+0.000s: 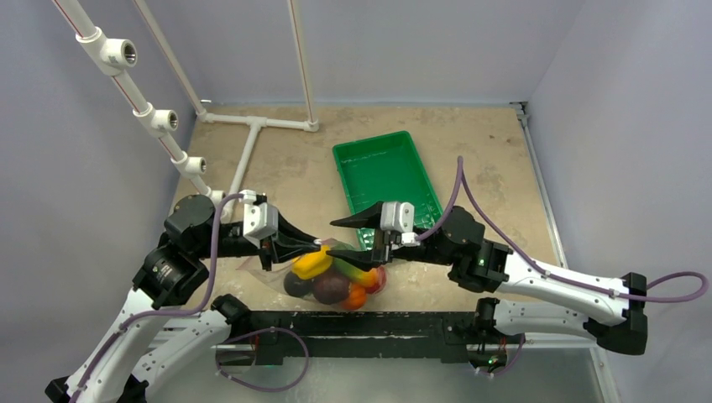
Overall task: Place the food in the zip-top bag and seal the zipper
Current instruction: Zip the zipper food storage bag at the center of the board.
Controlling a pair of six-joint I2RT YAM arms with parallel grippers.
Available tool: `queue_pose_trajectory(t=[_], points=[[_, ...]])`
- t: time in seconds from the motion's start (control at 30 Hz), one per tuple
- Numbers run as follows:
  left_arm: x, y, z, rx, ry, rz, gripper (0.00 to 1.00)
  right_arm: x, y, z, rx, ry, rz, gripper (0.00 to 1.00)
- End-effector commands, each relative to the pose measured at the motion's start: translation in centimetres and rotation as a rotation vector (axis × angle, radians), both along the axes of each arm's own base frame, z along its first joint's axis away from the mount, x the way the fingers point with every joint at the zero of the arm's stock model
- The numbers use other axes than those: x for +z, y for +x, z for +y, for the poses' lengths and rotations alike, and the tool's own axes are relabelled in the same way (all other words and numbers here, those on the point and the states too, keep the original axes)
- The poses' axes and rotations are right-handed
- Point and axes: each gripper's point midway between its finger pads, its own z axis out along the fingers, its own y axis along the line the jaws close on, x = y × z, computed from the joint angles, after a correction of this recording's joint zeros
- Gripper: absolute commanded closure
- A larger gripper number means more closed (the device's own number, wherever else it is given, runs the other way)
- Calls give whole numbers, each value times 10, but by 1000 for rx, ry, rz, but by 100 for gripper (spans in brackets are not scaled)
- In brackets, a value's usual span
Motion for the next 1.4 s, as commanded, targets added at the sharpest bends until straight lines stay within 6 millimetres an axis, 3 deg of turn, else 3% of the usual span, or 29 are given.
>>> queue_pose_trajectory(t=[0.0, 0.93, 1.0, 1.07, 1.37], points=[[24, -13, 2, -56, -47, -90, 100, 15, -4, 4, 33, -16, -63, 46], [20, -15, 4, -59, -47, -97, 100, 18, -10, 12, 89, -27, -81, 83], [20, -15, 4, -58, -47, -97, 100, 18, -11, 13, 92, -26, -82, 88], [20, -15, 4, -56, -47, -98, 100, 17, -11, 14, 93, -25, -83, 100], [16, -11, 5, -31, -40, -81, 100, 26, 12, 4, -50, 19, -54, 100]])
